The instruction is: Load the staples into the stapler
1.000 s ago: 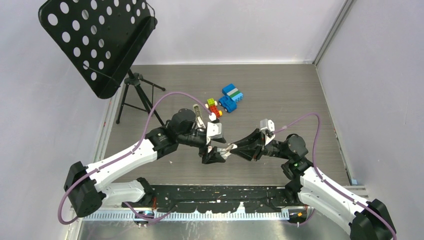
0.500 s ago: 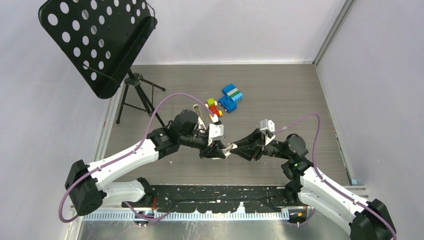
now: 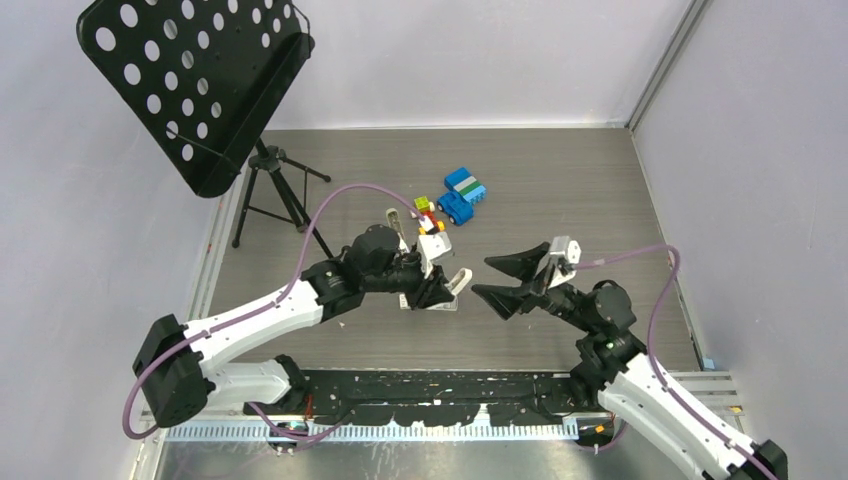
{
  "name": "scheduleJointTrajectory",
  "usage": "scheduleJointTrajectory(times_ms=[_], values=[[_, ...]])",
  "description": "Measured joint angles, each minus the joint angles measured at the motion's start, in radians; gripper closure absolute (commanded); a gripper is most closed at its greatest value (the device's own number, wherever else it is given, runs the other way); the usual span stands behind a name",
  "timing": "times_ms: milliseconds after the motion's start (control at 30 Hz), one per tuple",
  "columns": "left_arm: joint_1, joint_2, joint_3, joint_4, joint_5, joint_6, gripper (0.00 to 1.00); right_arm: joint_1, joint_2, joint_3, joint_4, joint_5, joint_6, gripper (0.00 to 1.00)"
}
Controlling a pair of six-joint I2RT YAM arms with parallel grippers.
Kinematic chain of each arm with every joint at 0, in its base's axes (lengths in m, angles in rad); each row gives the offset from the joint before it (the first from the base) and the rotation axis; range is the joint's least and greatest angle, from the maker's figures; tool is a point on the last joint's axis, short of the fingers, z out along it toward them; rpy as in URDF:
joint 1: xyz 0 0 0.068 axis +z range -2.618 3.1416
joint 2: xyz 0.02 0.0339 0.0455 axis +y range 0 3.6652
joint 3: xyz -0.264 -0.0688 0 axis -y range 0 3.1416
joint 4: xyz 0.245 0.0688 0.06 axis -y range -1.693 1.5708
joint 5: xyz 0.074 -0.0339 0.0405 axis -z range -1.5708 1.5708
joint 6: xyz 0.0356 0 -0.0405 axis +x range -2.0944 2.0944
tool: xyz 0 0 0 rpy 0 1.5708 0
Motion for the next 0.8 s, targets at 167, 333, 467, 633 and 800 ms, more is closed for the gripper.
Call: scheduleJointTrajectory(times_ms=[167,333,467,633,800], values=[[-0.002,0.064,0.017,0.02,-0.241,-0.171,1.0,0.0,-0.185,0.019,-0.224,0.264,0.026,0.13],[-0.002,0.164,0.088,0.006,-0.494,-0.35,1.0,0.0,-0.299,0.088,-0.491,0.6,0.142,0.11],[-0.002,0.221,0.136,-0.011,-0.647,-0.487,1.0,-0.001,-0.328,0.158,-0.698,0.773,0.22,0.1],[-0.002,0.331,0.216,-0.048,-0.769,-0.64,1.0,-0.001,-0.351,0.194,-0.881,0.927,0.28,0.1],[-0.024,0.477,0.33,-0.14,-0.901,-0.75,1.0,-0.001,-0.371,0.2,-0.999,1.048,0.356,0.09]])
